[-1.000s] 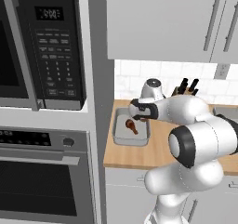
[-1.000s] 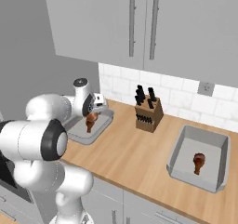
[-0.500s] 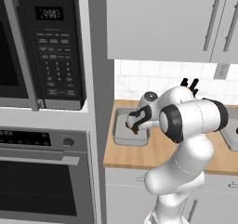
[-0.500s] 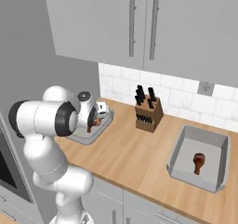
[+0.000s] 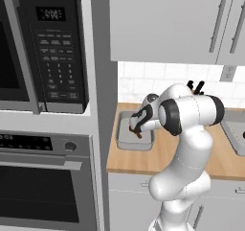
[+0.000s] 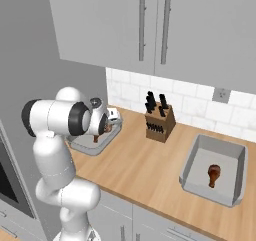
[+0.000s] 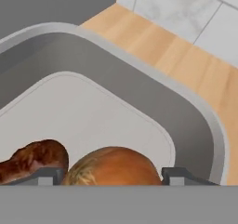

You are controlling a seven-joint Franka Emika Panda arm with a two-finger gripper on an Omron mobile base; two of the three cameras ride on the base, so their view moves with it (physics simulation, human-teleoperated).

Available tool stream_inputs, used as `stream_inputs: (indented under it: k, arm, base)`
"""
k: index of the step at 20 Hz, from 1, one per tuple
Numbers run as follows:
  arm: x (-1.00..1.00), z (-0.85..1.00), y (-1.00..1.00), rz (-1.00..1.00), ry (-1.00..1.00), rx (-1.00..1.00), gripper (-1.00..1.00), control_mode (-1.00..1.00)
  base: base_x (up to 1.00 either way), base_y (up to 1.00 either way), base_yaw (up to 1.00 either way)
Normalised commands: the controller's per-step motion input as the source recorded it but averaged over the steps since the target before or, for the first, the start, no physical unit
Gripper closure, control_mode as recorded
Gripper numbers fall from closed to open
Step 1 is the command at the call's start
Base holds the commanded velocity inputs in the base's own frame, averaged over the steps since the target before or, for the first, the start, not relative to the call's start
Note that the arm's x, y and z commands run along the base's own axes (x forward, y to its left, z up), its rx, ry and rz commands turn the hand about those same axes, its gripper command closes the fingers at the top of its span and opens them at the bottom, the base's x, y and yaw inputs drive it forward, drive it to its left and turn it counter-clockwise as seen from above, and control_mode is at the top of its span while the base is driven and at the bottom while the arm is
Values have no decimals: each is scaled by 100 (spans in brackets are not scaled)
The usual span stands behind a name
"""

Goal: Place one onion and one chicken drumstick in each tupperware on the nearby counter, to pack two identical lunches.

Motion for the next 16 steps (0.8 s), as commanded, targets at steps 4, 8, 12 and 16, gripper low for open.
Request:
stream_inputs:
  k: [4, 8, 12, 16]
  arm:
    - [8, 4, 0, 0, 0, -2, -100, -100]
    - [0, 62, 0, 0, 0, -3, -100, -100]
    - [-3, 65, 1, 0, 0, -1, -100, -100]
    - [-88, 73, 0, 0, 0, 0, -100, -100]
  base:
    - [0, 0, 0]
    - [0, 0, 0]
    - [0, 0, 0]
    - [0, 0, 0]
